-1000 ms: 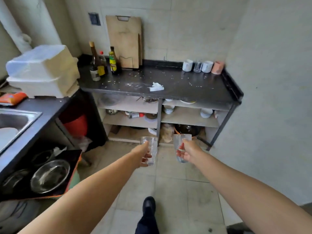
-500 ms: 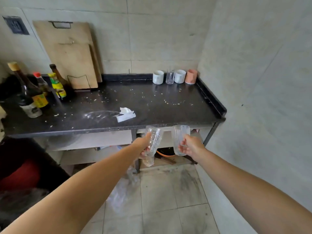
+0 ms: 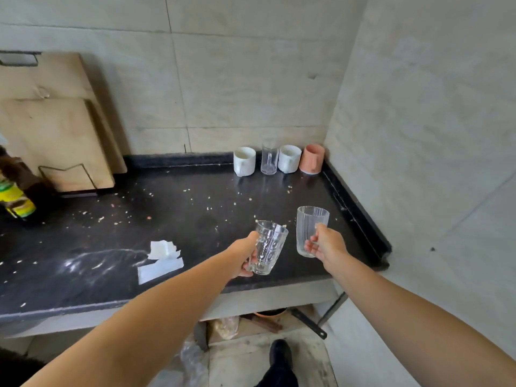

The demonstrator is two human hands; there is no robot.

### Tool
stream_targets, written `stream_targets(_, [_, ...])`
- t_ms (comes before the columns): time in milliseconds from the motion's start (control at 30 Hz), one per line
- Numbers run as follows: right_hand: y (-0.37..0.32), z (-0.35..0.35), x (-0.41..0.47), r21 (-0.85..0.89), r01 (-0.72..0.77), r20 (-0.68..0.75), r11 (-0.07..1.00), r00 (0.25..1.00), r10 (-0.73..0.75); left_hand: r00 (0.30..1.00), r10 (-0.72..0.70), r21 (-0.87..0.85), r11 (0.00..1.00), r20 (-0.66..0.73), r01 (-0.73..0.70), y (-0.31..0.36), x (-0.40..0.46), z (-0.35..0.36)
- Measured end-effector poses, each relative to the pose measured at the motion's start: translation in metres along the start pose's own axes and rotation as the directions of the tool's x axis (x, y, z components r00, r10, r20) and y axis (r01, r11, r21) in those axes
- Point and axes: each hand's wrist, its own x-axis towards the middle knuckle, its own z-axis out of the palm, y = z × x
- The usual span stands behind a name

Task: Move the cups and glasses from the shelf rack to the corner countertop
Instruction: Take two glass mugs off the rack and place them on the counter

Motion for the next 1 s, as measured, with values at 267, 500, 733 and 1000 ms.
stream_targets(267, [-0.090, -0.004, 0.167, -0.206, -0.019, 0.024, 0.978, 0.999, 0.024, 0.996, -0.049, -0.099, 0.994, -0.069, 0.042, 0.124, 0.148, 0.072])
stream_targets(500, [-0.116, 0.009, 0.270, -0.264, 0.022, 0.006, 0.964, 1.000, -0.021, 0.993, -0.032, -0.144, 0.989, -0.113, 0.015, 0.184, 0.242, 0.115])
stream_targets(733, [-0.114, 0.016, 0.313, -0.285, 0.107, 0.035, 0.953, 0.994, -0.101, 0.984, -0.009, -0.244, 0.969, -0.180, -0.036, 0.195, 0.284, 0.138])
stream_targets(1000, [-0.106, 0.018, 0.329, -0.247, 0.165, 0.046, 0.955, 0.986, -0.158, 0.979, 0.002, -0.297, 0.953, -0.206, -0.065, 0.191, 0.307, 0.146])
